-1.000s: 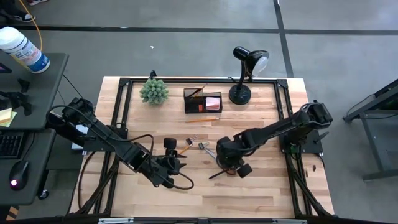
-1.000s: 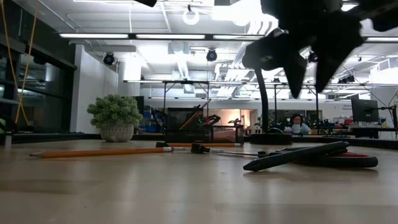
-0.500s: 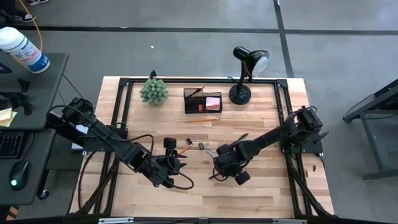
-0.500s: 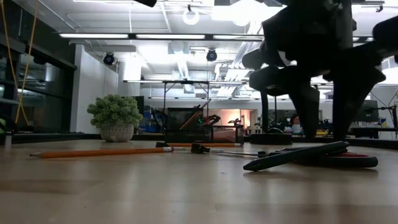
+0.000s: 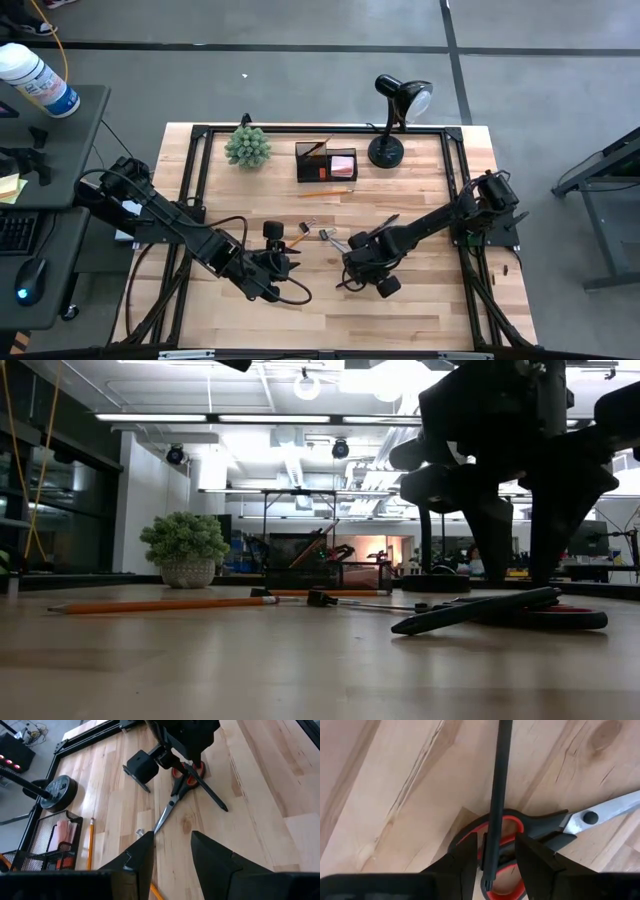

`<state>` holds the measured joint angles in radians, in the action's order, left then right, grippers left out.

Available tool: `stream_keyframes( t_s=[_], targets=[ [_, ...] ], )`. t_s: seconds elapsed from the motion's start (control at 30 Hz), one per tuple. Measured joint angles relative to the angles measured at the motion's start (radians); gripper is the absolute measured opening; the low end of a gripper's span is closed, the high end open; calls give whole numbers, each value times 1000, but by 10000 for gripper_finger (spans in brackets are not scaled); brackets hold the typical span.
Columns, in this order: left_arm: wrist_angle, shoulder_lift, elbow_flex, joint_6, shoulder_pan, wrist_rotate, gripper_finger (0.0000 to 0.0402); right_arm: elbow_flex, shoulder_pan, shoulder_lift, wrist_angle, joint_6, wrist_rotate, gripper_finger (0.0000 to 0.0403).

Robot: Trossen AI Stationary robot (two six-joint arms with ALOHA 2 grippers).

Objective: Pick and place office supplies into organizer
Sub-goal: Put the bottom black pen into the black desk organizer

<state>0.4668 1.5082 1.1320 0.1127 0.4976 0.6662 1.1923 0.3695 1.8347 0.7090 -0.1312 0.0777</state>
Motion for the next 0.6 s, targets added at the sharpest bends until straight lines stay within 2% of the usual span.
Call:
stream_keyframes(
  t_s=[0.6],
  targets=[
    [6, 1, 0, -3, 0, 0, 117, 0, 30, 32, -2, 49, -3, 124]
  ],
)
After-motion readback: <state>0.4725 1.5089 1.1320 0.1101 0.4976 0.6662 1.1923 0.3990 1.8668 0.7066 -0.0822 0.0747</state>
